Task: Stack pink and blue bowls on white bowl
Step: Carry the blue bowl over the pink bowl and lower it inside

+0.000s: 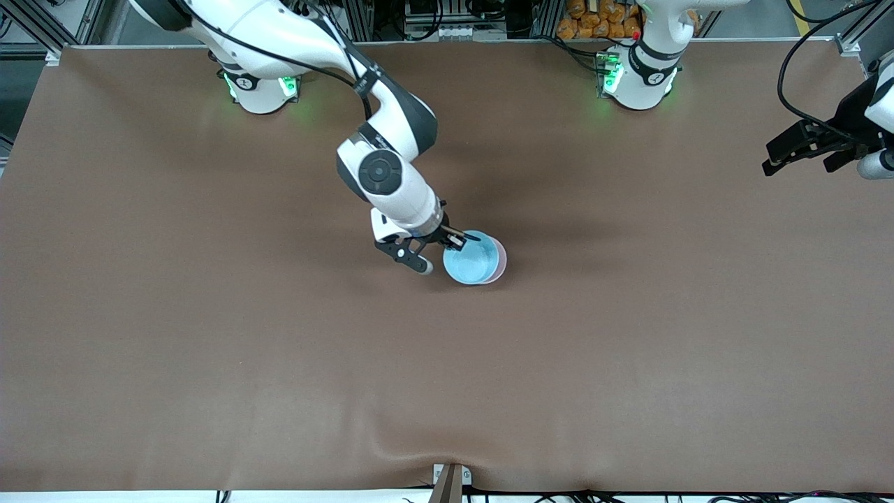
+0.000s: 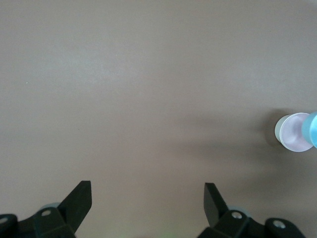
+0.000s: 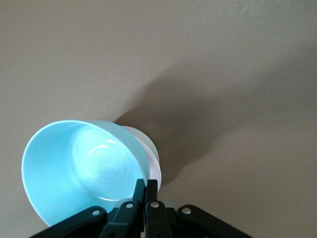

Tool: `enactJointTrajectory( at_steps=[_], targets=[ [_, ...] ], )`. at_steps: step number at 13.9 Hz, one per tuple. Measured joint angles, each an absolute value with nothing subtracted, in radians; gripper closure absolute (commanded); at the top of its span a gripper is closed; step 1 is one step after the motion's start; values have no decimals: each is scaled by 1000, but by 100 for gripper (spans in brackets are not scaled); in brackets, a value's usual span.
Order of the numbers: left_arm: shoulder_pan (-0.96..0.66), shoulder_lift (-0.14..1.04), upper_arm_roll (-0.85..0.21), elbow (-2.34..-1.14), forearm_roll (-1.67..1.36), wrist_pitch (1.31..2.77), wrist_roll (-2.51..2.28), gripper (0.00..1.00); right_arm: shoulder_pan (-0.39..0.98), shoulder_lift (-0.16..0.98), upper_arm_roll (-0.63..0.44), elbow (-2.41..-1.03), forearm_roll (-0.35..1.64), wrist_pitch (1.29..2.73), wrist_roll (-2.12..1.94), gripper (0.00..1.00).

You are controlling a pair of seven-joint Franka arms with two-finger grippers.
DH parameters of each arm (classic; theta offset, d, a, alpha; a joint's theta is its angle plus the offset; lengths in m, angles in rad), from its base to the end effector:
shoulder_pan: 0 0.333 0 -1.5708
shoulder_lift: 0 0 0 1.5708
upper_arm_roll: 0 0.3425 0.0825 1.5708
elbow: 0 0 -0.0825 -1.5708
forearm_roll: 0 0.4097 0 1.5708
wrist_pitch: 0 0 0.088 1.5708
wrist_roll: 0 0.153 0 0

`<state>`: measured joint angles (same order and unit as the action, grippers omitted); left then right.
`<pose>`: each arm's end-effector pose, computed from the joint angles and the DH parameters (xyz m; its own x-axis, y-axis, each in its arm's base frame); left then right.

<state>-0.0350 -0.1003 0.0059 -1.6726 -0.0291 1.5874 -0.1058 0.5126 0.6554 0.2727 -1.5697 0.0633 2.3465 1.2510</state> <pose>0.5476 -0.0202 0.6123 0.9970 0.0770 0.0119 0.0766 -0.9966 0.0311 0.5519 0.5186 0.2446 0.8375 -0.5217 -0.1627 -0.5455 -0.8164 -0.1895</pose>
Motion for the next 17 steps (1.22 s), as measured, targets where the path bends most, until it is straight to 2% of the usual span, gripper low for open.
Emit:
enactJointTrajectory(
  at_steps=[8, 12, 17],
  targets=[
    [-35, -99, 6, -1674, -29, 1588, -106, 0, 518, 698, 267, -1523, 57, 2338, 1280, 100],
    [-35, -98, 6, -1675, -29, 1588, -106, 0, 518, 698, 268, -1462, 57, 2252, 1287, 100],
    [-35, -94, 6, -1675, -29, 1589, -106, 0, 563, 714, 266, -1462, 30, 2244, 1321, 100]
  ],
)
